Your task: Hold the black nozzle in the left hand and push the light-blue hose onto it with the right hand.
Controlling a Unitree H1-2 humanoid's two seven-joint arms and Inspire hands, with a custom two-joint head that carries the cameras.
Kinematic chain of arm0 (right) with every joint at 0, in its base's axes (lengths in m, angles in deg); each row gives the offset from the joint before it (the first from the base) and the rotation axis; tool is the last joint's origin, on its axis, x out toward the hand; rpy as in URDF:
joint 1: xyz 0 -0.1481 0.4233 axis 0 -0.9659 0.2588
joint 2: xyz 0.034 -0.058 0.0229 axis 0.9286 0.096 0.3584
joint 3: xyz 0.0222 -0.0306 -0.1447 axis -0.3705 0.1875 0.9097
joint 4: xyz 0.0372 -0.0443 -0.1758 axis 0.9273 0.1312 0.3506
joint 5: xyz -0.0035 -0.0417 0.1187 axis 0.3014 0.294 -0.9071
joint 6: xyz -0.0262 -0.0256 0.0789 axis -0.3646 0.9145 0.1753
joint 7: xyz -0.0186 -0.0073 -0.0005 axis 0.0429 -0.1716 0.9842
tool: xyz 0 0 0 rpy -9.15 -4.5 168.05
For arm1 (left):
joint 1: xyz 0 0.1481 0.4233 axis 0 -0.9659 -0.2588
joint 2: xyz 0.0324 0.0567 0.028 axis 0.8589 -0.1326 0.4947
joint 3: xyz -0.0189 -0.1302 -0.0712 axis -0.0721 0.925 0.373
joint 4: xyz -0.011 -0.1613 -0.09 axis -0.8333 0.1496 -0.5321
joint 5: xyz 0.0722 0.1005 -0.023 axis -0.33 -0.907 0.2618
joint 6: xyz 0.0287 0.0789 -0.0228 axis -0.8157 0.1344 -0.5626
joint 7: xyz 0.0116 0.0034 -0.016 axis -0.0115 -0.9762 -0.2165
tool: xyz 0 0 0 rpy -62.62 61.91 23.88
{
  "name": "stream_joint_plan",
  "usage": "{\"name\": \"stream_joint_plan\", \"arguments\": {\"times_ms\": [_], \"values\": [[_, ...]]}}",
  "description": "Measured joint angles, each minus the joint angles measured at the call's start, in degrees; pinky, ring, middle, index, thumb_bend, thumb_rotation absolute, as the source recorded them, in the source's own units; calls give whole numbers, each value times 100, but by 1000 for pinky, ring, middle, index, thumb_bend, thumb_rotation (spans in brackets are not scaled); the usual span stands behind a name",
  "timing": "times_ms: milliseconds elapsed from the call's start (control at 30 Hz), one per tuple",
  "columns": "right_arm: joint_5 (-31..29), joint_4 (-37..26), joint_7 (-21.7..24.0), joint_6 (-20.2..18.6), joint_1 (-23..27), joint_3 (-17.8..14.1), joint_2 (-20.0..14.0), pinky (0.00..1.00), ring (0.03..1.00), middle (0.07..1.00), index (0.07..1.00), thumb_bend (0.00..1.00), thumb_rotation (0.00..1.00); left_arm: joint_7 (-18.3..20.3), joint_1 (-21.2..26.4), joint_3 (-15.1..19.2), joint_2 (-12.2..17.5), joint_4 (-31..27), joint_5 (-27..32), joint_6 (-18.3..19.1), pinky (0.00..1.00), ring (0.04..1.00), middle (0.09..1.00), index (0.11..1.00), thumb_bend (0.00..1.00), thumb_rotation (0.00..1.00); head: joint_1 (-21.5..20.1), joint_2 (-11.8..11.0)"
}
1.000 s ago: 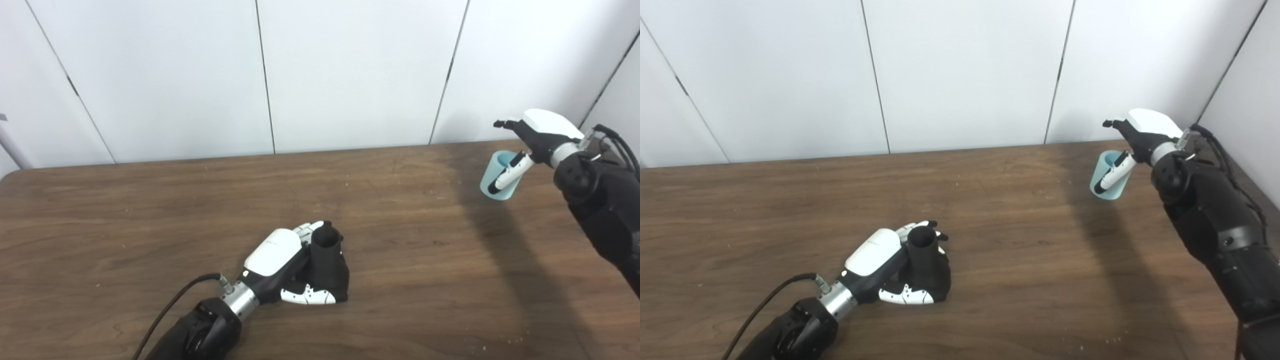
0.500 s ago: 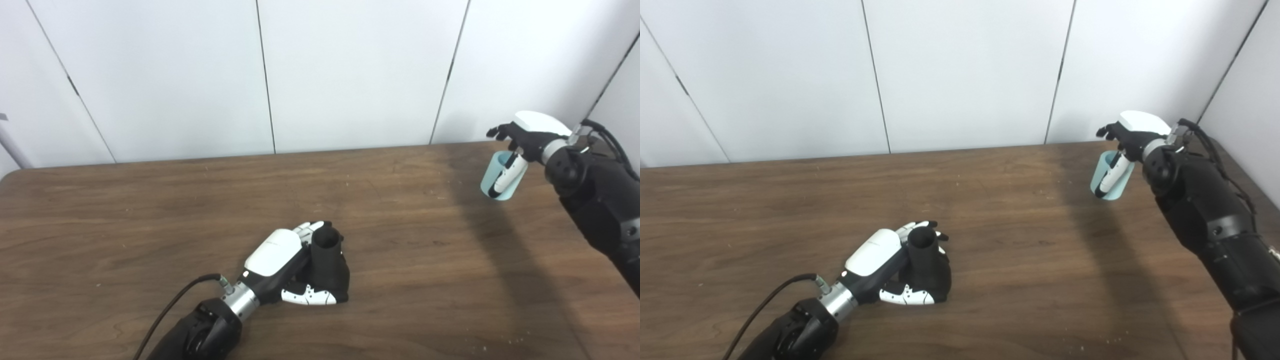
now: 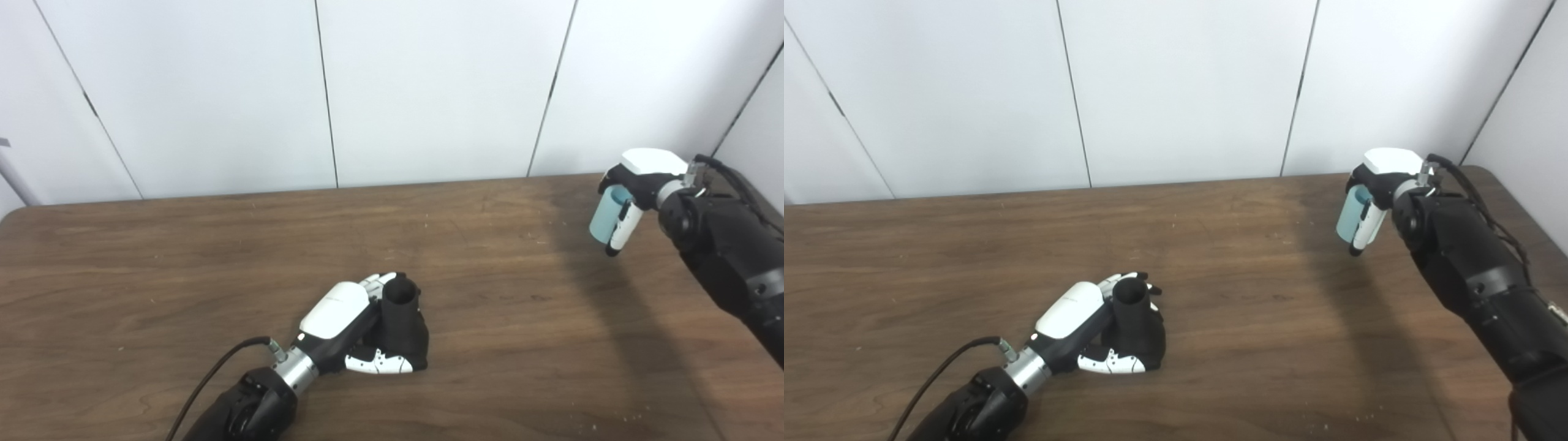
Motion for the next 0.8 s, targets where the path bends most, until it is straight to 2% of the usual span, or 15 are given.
{"name": "stream_joint_plan", "arguments": {"times_ms": [67,167,200,233,267,333,400,500,567,733,800], "values": [[32,-12,2,27,0,-1,-3,562,724,809,709,937,103,14,-1,6,-3,0,8,-2,954,944,844,541,504,696,0,0],[46,20,7,68,2,-8,-8,501,670,769,701,926,99,21,-3,14,-4,0,10,-4,957,943,845,542,504,697,-18,0],[42,40,12,74,3,-17,-10,432,587,700,699,911,75,22,-3,14,-4,0,10,-4,958,943,845,542,504,697,-35,0],[36,47,22,76,3,-30,-12,397,544,664,698,903,63,22,-4,15,-4,0,10,-4,959,943,845,542,504,698,-35,0],[18,48,30,81,3,-56,-15,322,443,556,693,707,25,22,-3,15,-4,0,10,-4,959,943,845,542,503,698,-35,-8],[-27,48,24,99,4,-121,-21,258,356,496,669,608,6,22,-3,15,-4,0,9,-4,959,944,845,542,503,698,-26,9],[-112,57,-217,274,-14,-247,-18,226,304,478,517,545,0,22,-3,13,-4,0,9,-4,950,943,845,542,503,698,-18,27],[-248,98,-898,641,-79,-501,7,225,298,474,489,532,0,24,-3,12,-4,0,10,-8,947,943,845,540,501,697,-18,35],[-264,155,-1075,712,-98,-533,16,213,288,473,487,530,0,29,-3,12,-4,0,12,-11,947,944,845,539,500,696,-26,35],[-196,-24,-416,252,-99,-403,13,132,216,470,487,530,0,47,-4,16,4,-1,44,-9,946,945,846,540,500,695,-18,62],[-182,-82,-284,198,-91,-387,8,116,200,470,487,530,0,53,-3,16,4,-2,45,-9,946,945,846,540,500,695,-35,62]]}}
